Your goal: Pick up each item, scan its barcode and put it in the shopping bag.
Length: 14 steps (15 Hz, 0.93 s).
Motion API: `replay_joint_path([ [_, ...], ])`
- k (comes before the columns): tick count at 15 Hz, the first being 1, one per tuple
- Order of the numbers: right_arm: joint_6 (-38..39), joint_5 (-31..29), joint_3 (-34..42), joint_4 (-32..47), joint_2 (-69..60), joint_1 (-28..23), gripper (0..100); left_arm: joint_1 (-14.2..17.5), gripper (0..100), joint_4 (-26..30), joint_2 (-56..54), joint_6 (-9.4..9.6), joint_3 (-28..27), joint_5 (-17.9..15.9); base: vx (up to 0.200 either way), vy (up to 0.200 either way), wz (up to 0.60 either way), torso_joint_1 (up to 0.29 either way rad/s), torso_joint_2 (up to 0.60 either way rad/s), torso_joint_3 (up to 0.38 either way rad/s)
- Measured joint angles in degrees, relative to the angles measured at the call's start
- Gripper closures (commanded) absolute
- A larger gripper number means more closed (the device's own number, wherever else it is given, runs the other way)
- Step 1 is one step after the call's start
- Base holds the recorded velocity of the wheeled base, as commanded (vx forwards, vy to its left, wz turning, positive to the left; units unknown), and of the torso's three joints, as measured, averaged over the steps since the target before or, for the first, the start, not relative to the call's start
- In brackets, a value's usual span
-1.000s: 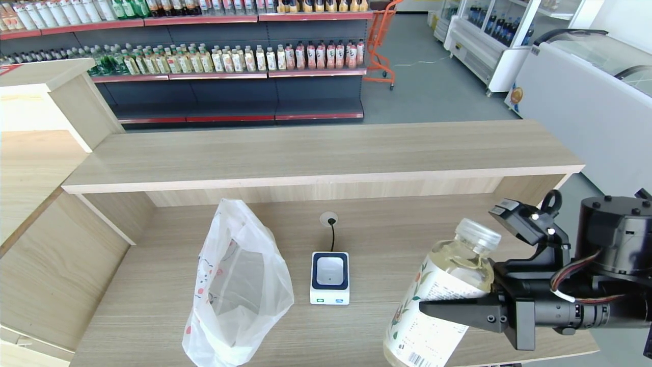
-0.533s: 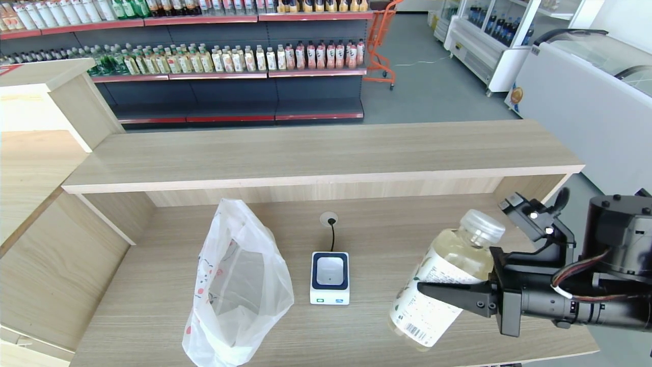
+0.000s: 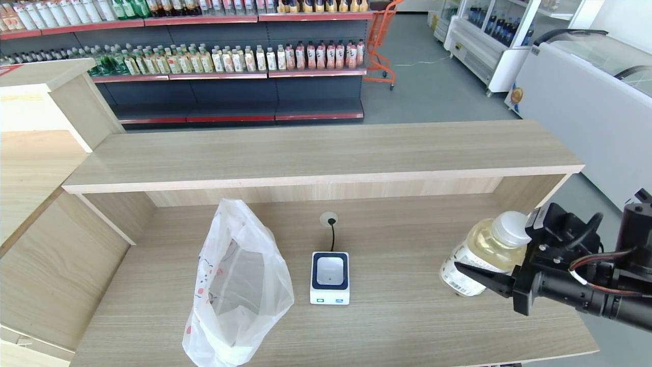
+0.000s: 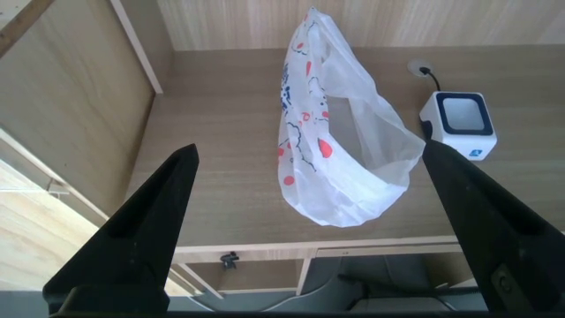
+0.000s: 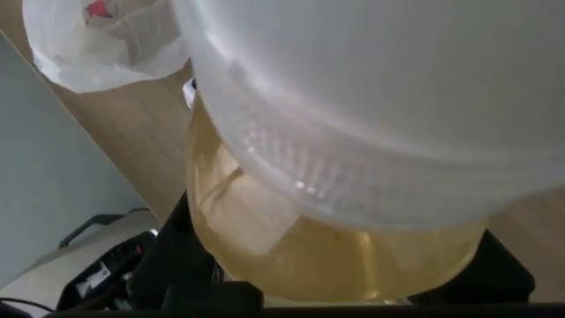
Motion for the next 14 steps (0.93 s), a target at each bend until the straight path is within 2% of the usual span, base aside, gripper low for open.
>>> replay_joint_path([
  [2,-5.7,0.1,3.2,-4.1,0.5,-2.8,100,0.0,0,0.0,0.0,0.0,0.0,0.0,0.0,0.0,0.0,0.0,0.0,0.0],
  [4,-7.9,0.9,5.2,-4.9,0.7,-3.7,100,0.0,0,0.0,0.0,0.0,0.0,0.0,0.0,0.0,0.0,0.0,0.0,0.0],
  [12,-13.2,2.2,6.4,-5.0,1.0,-3.7,100,0.0,0,0.0,0.0,0.05,0.0,-0.1,0.0,0.0,0.0,0.0,0.0,0.0],
  [14,-13.0,3.0,6.5,-4.9,1.2,-3.6,100,0.0,0,0.0,0.0,0.05,0.0,-0.1,-0.2,0.0,0.0,0.0,0.0,0.002],
])
